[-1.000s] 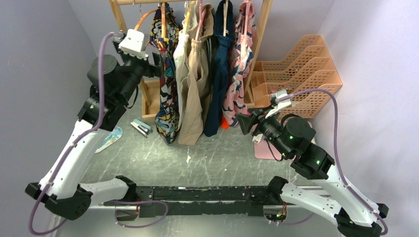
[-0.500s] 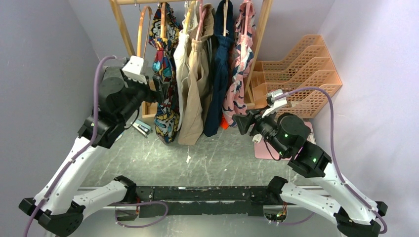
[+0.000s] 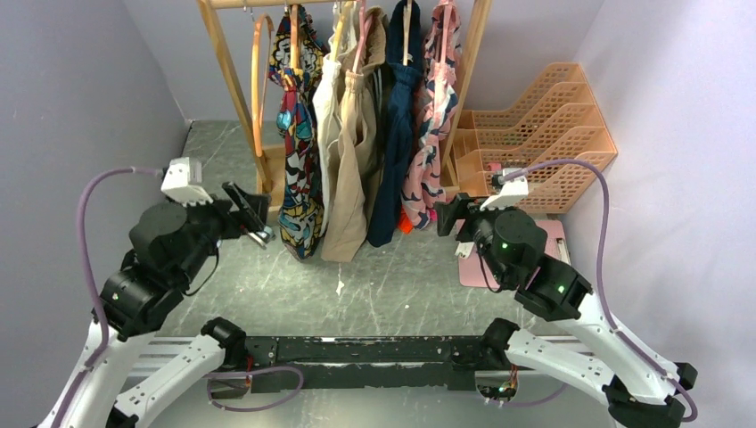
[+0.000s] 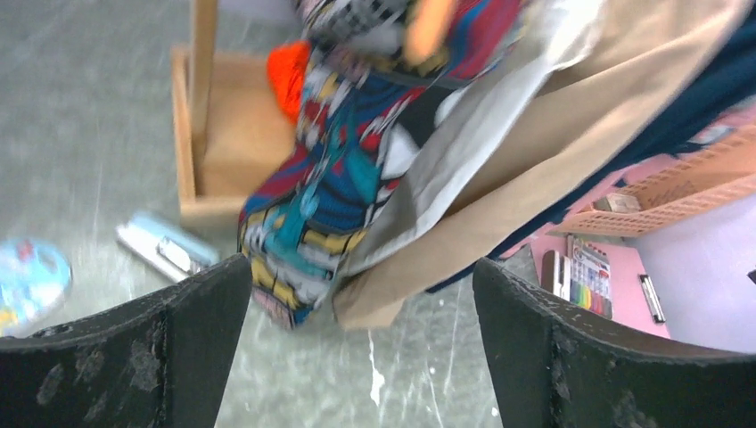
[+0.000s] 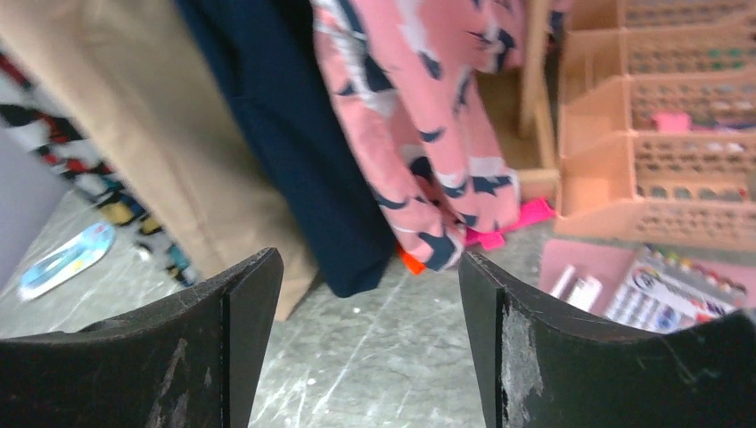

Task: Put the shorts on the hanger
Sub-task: Reset both arms

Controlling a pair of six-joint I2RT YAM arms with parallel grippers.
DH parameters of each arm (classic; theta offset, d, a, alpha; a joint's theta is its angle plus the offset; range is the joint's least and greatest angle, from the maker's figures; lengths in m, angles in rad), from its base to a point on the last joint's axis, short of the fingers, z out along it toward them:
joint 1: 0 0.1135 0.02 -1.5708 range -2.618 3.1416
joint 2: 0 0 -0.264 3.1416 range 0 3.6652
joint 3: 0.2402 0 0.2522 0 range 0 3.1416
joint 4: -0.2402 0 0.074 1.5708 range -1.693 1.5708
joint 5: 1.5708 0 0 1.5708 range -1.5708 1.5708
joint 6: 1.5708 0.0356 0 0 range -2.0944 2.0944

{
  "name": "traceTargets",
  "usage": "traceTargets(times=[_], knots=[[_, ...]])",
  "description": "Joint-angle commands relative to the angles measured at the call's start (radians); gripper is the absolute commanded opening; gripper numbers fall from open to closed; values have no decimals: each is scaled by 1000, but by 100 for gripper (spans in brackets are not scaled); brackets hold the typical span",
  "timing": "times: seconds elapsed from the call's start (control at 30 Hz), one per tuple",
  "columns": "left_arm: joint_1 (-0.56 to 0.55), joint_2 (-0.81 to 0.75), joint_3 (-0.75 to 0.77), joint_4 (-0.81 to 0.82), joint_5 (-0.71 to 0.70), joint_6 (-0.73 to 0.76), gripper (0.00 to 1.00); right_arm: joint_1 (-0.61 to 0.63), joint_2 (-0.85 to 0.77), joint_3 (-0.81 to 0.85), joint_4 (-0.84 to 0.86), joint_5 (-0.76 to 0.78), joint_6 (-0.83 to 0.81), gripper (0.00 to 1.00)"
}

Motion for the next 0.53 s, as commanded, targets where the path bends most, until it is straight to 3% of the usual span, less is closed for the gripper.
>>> traceTargets(times=[0.0,0.3,0.5], knots=[[-3,-34,-144,-191,-136,-316,98,-5,1,-76,14,272,142,79],[-2,31,-278,-109,-141,-308,100,-6,88,-31,-102,464,254,91],[-3,0,-339,-23,-149,-210,99,-4,54,-50,-68,494,151,93]])
